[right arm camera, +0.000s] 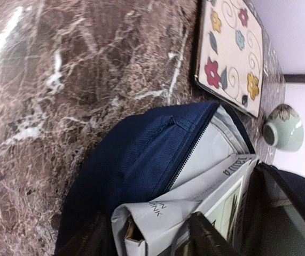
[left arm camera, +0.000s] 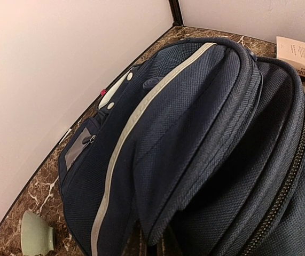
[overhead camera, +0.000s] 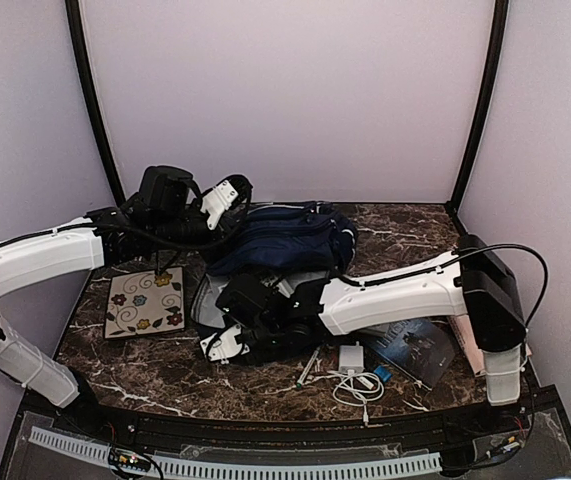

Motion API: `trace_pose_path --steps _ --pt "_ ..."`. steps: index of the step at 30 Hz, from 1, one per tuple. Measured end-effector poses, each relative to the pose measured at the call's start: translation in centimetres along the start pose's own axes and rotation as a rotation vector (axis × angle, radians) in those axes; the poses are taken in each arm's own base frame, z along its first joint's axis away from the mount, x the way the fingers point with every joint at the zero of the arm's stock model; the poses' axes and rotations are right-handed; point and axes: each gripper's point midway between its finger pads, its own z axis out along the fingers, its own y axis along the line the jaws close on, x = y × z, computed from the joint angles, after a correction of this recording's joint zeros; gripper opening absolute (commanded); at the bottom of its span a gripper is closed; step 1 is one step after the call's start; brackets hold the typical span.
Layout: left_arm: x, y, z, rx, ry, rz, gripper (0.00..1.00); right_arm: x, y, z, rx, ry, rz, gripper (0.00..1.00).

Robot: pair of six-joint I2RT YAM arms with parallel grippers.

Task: Pack the student bag
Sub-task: Adjust the book in the largest pocket of the bag.

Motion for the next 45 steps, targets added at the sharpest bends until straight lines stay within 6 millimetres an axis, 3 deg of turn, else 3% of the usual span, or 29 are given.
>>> trace_pose_path --steps 7,15,24,30,33,37,39,41,45 --pt "0.0 0.0 0.0 0.0 0.0 0.0 0.0 1.4 -3.9 0.9 0.115 0.028 0.066 0.36" --pt "0.1 0.3 0.0 -0.003 0.001 -0.004 0.0 5.0 -7.5 1.0 0.212 0.112 0.235 0.35" --pt "0.4 0.8 0.0 -0.018 0.008 -0.007 0.0 9.2 -7.7 2.2 0.275 0.273 0.316 0.42" --pt "0.3 0.9 -0.1 -0.027 0.007 -0.008 0.0 9.0 -6.6 1.2 0.266 0.275 0.329 0.6" --pt "0.1 0.8 -0.2 -0.023 0.001 -0.011 0.0 7.3 -5.1 0.0 0.221 0.232 0.325 0.66" --pt "-0.2 0.6 -0.5 -0.014 -0.009 -0.019 0.0 3.1 -4.5 -2.3 0.187 0.1 0.368 0.68" --pt "-0.2 0.5 -0.5 -0.009 -0.011 -0.023 0.0 1.0 -4.8 -4.5 0.181 0.009 0.421 0.69" --pt "-0.2 0.5 -0.5 -0.007 -0.011 -0.026 0.0 0.0 -5.2 -6.9 0.189 -0.068 0.485 0.69" --pt "-0.2 0.4 -0.5 -0.006 -0.012 -0.038 0.0 0.4 -6.4 -12.5 0.243 -0.224 0.665 0.72"
